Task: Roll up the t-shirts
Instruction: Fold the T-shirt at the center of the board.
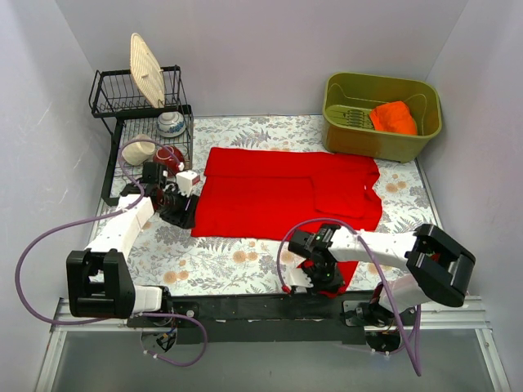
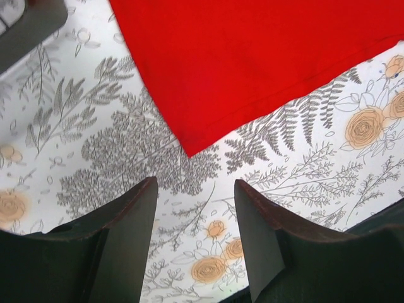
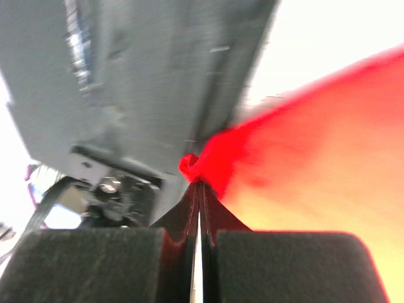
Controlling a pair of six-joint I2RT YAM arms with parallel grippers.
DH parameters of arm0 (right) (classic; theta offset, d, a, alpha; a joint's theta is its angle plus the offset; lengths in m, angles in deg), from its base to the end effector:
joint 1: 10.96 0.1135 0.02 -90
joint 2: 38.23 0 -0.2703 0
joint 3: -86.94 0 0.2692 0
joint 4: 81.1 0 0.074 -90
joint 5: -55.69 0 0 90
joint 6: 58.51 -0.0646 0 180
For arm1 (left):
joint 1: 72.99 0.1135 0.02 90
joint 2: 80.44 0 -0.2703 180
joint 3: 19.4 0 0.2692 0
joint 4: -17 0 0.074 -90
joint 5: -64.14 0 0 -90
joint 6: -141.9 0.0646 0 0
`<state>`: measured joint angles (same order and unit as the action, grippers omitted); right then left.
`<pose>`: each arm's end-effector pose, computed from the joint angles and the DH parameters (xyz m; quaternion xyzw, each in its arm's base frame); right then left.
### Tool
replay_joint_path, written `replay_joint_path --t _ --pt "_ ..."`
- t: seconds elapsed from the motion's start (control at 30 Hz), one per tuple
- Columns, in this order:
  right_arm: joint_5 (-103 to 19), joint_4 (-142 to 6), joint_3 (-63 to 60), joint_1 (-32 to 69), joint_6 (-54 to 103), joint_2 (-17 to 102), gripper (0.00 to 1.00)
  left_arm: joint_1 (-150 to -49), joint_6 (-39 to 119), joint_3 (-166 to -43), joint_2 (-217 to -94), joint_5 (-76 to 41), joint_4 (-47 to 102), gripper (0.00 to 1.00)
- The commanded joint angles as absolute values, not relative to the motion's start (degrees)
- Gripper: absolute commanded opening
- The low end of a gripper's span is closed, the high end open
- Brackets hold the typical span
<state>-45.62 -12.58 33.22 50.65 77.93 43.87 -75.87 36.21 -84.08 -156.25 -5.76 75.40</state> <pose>0.0855 0.1848 0.1169 0.8004 -0.5883 -0.0896 0.0723 0.2635 -0.0355 0.1974 -0.0773 0.9664 -0.1977 0.1450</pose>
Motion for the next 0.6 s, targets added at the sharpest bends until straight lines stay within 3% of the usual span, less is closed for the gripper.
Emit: replay_joint_path --t 0.0,0.23,0.47,0.57 --pt "-43.8 -13.82 26.87 47.76 77.37 41.22 0.01 -73.88 33.54 -82.65 -152.68 -8.28 77.52 0.52" --pt "-44.15 -12.5 27.3 43.71 77.63 37.45 0.01 -73.35 26.85 -83.26 -154.53 -11.09 76.12 0.54" --pt "-44.15 -9.95 27.04 42.57 78.08 33.75 0.01 -73.26 28.78 -86.08 -164.62 -5.56 79.54 0.39" --pt "-44.68 -8.37 27.04 41.87 77.02 31.21 0.01 -73.26 28.52 -86.16 -166.48 -5.12 78.05 0.38"
